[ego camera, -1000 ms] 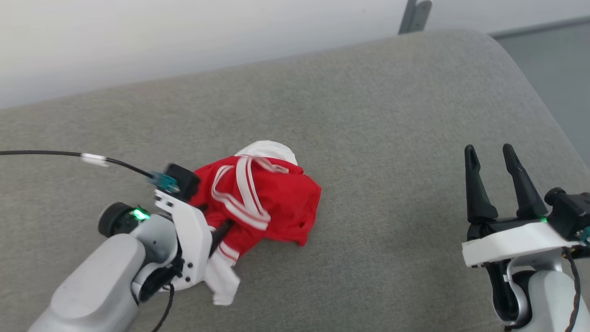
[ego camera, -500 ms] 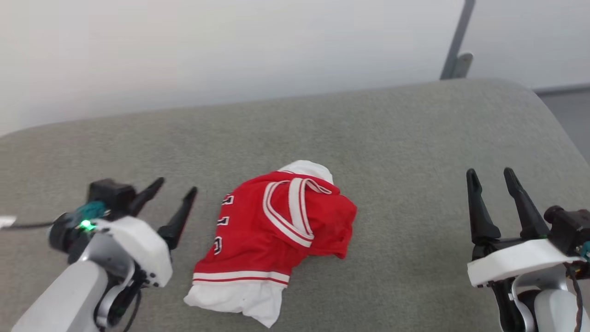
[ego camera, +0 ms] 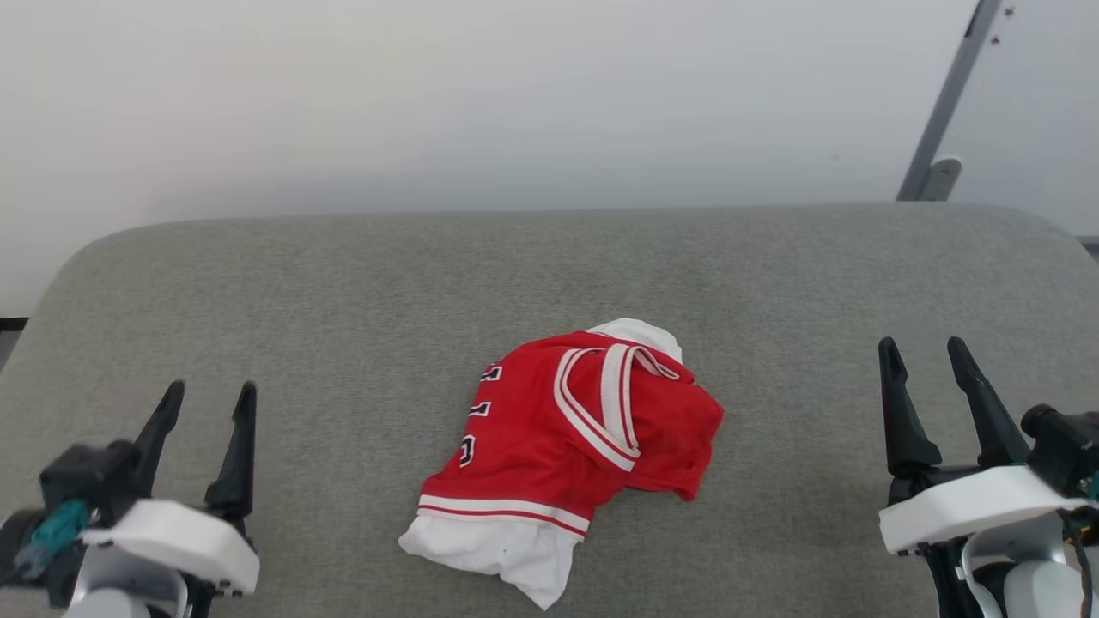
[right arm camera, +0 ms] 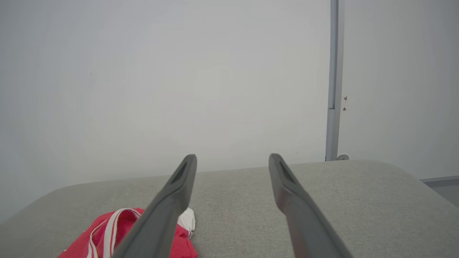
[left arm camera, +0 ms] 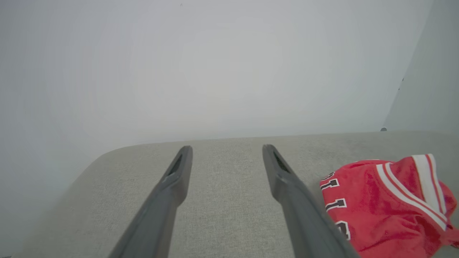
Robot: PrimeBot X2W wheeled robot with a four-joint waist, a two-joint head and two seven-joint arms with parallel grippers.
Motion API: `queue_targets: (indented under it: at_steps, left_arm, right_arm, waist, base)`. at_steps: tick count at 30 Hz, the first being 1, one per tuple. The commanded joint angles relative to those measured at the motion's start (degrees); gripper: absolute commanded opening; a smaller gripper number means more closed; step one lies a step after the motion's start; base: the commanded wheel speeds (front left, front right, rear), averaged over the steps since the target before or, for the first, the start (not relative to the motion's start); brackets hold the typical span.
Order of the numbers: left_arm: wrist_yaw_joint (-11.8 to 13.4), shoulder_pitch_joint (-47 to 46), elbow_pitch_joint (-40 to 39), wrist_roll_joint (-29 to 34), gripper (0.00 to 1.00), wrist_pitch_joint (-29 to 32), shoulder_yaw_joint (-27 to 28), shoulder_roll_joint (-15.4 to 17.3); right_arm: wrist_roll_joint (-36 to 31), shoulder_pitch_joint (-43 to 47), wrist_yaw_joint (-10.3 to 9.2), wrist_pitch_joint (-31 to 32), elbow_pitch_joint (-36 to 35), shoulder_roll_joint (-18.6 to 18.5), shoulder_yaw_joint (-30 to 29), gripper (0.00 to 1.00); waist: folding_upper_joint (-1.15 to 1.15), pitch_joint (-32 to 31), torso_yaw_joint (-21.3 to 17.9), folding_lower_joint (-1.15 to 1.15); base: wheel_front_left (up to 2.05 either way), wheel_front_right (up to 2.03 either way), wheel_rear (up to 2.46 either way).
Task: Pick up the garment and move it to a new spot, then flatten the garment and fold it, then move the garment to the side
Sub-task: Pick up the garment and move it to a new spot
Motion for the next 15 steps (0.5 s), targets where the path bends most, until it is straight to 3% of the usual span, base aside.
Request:
queue_targets:
  at_steps: [1, 7, 15]
  left_arm:
    - [0.73, 2.15, -0.94, 0.49, 1.00, -0.46, 1.34, -0.40]
    - [0.53, 8.11, -4.31, 3.05, 1.00, -0.56, 6.06, -2.59]
    - [-3.94, 14.02, -5.14, 7.31, 1.00, -0.58, 12.20, -6.82]
  right_arm:
    - [-0.32, 0.99, 0.00, -0.08, -0.24, 0.16, -0.24, 1.00]
    - [-0.48, 1.97, 0.00, -0.03, -0.62, 0.32, -0.94, 1.00]
    - [-0.50, 2.78, 0.00, 0.26, -1.33, 0.32, -1.44, 1.00]
  waist:
    - [0.00, -0.45, 0.82, 0.00]
    - [0.00, -1.01, 2.44, 0.00]
    - [0.00, -1.61, 3.62, 0.00]
  base:
    - [0.00, 0.00, 0.00]
    - [0.00, 0.00, 0.00]
    - [0.00, 0.00, 0.00]
